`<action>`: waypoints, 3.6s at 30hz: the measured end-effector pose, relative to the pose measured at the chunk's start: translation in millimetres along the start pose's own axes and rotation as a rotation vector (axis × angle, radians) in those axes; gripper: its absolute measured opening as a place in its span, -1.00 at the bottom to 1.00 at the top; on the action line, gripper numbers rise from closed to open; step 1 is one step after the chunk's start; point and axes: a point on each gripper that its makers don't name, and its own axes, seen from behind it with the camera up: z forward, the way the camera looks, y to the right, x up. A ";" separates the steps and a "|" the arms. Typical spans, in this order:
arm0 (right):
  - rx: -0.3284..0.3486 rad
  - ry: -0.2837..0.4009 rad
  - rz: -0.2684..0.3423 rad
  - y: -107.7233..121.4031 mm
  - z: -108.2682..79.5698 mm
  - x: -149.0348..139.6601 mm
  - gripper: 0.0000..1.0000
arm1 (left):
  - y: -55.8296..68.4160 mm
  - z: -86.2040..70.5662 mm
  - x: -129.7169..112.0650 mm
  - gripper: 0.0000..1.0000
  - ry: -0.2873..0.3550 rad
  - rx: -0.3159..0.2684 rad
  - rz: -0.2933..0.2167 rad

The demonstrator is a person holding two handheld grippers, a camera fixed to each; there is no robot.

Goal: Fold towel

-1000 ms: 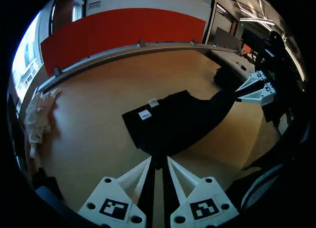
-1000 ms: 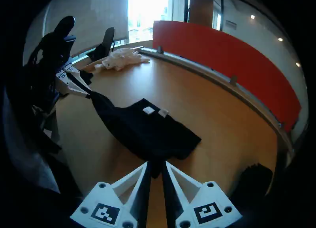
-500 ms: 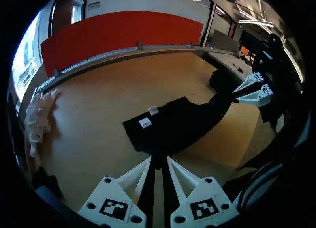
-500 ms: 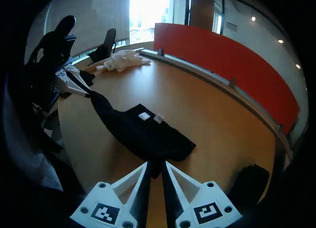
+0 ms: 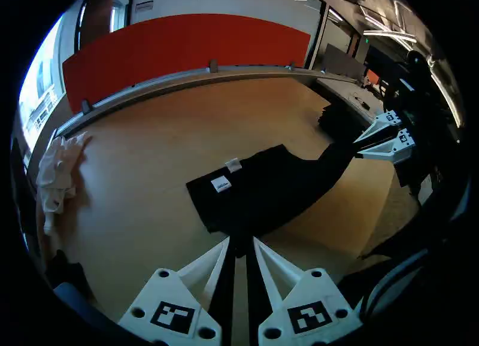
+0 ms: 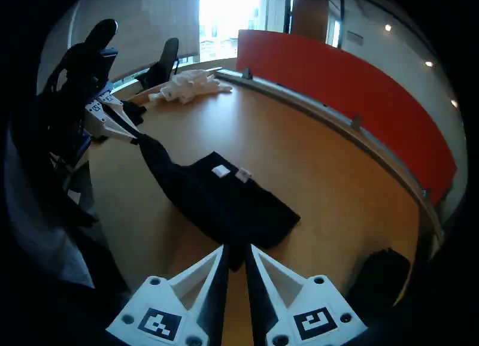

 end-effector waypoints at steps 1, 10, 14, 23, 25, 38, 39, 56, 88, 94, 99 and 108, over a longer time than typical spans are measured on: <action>0.001 -0.005 -0.001 0.6 1.6 -1.2 -0.64 | 0.2 1.4 -0.6 -0.77 -0.002 -0.003 -0.003; 0.004 -0.046 0.015 11.5 21.4 -13.5 -0.64 | -5.4 22.7 -5.8 -0.77 -0.020 -0.008 -0.027; -0.002 -0.057 0.030 18.5 32.4 -17.1 -0.64 | -10.9 34.6 -7.5 -0.77 -0.029 -0.002 -0.034; -0.010 -0.075 0.063 28.1 52.2 -23.6 -0.64 | -22.8 56.2 -7.0 -0.77 -0.043 0.006 -0.058; -0.010 -0.076 0.066 29.2 54.1 -24.4 -0.64 | -24.1 58.4 -7.1 -0.77 -0.044 0.008 -0.060; -0.039 -0.091 0.067 46.8 72.0 -25.1 -0.64 | -35.1 77.7 0.5 -0.77 -0.046 0.043 -0.052; -0.042 -0.091 0.067 48.7 73.7 -24.3 -0.64 | -36.3 79.6 1.6 -0.77 -0.046 0.046 -0.050; -0.065 -0.103 0.077 67.0 95.7 -22.0 -0.64 | -49.1 102.0 7.4 -0.77 -0.060 0.075 -0.048; -0.120 -0.153 0.105 80.8 125.1 -44.7 -0.43 | -62.6 141.0 -12.1 -0.45 -0.092 0.115 -0.057; -0.158 -0.156 0.112 89.2 126.6 -46.4 -0.06 | -70.1 143.1 -14.0 -0.23 -0.098 0.141 -0.046; -0.166 -0.162 0.113 92.0 126.9 -48.2 0.25 | -73.6 142.7 -12.3 -0.20 -0.096 0.154 -0.035; -0.178 -0.164 0.114 95.5 126.3 -48.2 0.36 | -79.6 142.2 -9.2 -0.19 -0.092 0.171 -0.029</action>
